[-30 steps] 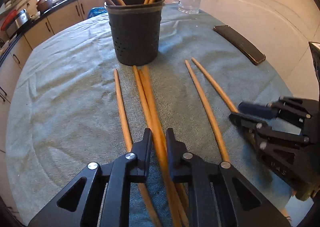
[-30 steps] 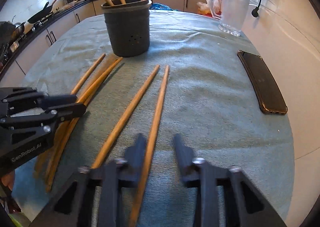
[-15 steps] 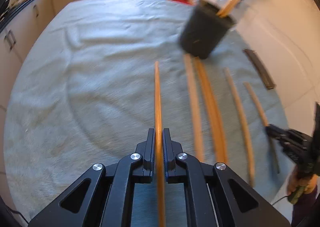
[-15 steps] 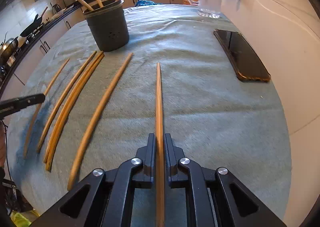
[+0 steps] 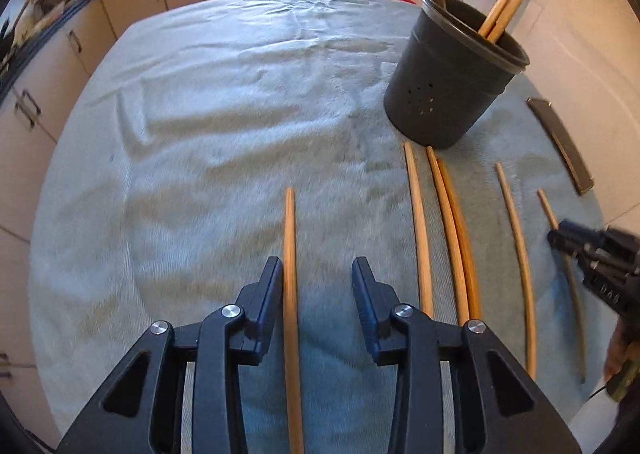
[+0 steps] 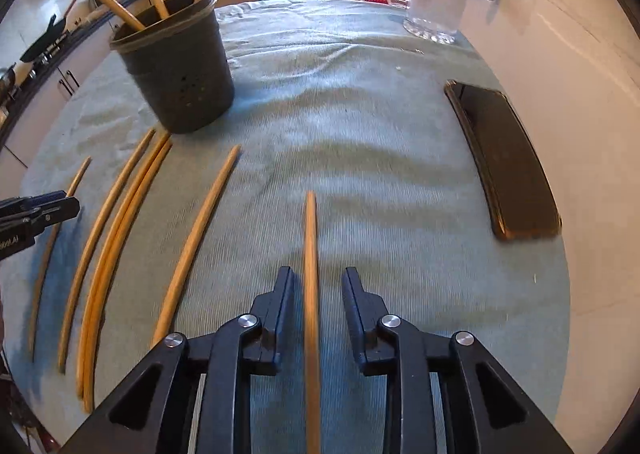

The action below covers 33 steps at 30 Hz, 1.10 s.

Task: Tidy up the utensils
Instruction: 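Lift both held chopsticks upright and carry them toward the black cup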

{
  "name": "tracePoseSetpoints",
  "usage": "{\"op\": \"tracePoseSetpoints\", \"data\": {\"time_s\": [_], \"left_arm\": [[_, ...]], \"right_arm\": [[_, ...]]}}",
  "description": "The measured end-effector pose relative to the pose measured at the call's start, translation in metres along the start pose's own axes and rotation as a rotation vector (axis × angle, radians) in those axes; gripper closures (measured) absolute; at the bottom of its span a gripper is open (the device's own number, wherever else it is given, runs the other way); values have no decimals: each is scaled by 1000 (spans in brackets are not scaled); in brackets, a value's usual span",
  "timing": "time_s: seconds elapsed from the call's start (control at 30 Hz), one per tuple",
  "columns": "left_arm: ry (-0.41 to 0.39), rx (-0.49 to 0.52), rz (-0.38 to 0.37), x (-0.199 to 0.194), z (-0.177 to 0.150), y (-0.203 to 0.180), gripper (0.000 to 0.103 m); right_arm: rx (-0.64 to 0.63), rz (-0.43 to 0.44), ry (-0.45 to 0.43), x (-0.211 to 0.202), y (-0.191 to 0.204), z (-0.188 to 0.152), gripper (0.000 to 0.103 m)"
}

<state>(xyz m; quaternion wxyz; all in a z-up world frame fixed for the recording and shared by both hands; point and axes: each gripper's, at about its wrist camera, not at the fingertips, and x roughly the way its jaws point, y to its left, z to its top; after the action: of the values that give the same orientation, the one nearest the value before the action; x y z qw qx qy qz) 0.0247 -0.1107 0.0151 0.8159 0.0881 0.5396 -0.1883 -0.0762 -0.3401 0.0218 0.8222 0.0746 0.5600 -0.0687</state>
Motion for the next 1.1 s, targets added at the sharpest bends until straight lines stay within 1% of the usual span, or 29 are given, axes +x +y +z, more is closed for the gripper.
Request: {"op": "tracePoseSetpoints", "data": {"time_s": [0.03,0.07,0.1,0.13,0.17,0.2,0.27,0.33,0.37,0.47,0.53,0.6,0.7,0.73,0.8,0.97,1.1], "left_arm": [[-4,16,14,2,2,-3,69],[-12,28,26,2,2,-5,71],[-23,42,41,3,2,-8,75],[-33,53,52,3,2,-9,92],[-42,66,60,2,1,-9,97],[-47,66,55,1,1,-8,97],[-67,38,47,-5,2,-3,97],[-117,11,28,-23,1,2,97],[-132,6,22,-30,0,3,97],[-207,-14,12,-64,-3,7,97],[-258,-30,-1,-88,-6,11,97],[-312,-49,-19,-115,-12,14,97],[-377,-58,-26,-143,-21,15,97],[-391,-59,-25,-149,-24,13,97],[-420,-62,-30,-162,-32,12,97],[-467,-63,-30,-186,-54,13,97],[-507,-56,-19,-203,-70,8,97]], "right_arm": [[2,-5,5,1,1,4,82],[5,-5,7,2,2,6,86],[9,-8,3,2,3,7,93],[3,-14,-5,2,6,7,96],[-5,-20,-13,2,7,6,96],[-17,-27,-22,2,9,5,96],[6,9,-37,-1,5,7,97],[35,37,-70,-9,2,9,97],[47,62,-103,-21,0,10,97],[55,86,-175,-50,0,10,97],[56,101,-246,-80,2,8,97],[53,102,-302,-105,3,4,97],[36,87,-381,-138,9,-6,97],[32,85,-396,-142,6,-7,97],[28,83,-437,-161,8,-17,97],[18,72,-496,-189,14,-32,97],[4,68,-524,-201,15,-43,97]]}}
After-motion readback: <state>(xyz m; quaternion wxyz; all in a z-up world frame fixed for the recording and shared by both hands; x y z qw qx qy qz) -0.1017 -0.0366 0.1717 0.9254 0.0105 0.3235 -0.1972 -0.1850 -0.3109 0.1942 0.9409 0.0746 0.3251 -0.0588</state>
